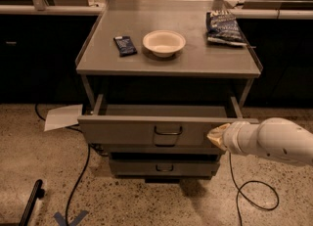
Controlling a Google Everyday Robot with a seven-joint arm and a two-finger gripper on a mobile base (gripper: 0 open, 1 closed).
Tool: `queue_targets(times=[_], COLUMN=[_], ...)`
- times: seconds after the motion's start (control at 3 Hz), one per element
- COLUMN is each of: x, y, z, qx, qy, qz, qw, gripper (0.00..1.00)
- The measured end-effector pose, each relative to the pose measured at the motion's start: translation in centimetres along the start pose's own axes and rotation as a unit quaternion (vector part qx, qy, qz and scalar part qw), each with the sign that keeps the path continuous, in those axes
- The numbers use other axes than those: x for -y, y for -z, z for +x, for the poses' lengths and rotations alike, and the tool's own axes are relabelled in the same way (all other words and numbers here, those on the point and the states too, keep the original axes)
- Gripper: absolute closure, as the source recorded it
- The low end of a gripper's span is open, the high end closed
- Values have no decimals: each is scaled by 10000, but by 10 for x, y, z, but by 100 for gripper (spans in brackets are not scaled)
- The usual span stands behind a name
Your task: Close top drawer
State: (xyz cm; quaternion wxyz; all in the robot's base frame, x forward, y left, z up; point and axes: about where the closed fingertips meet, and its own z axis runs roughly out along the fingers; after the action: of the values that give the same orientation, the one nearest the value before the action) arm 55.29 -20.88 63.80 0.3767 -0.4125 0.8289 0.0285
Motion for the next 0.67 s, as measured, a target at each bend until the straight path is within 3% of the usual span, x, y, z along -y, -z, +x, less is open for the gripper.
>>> queue_targets(times=[0.67], x=[42], y=[-13], z=[-13], qx=[-378], qy=[310], qz=[207], qw=[9986], gripper=[100])
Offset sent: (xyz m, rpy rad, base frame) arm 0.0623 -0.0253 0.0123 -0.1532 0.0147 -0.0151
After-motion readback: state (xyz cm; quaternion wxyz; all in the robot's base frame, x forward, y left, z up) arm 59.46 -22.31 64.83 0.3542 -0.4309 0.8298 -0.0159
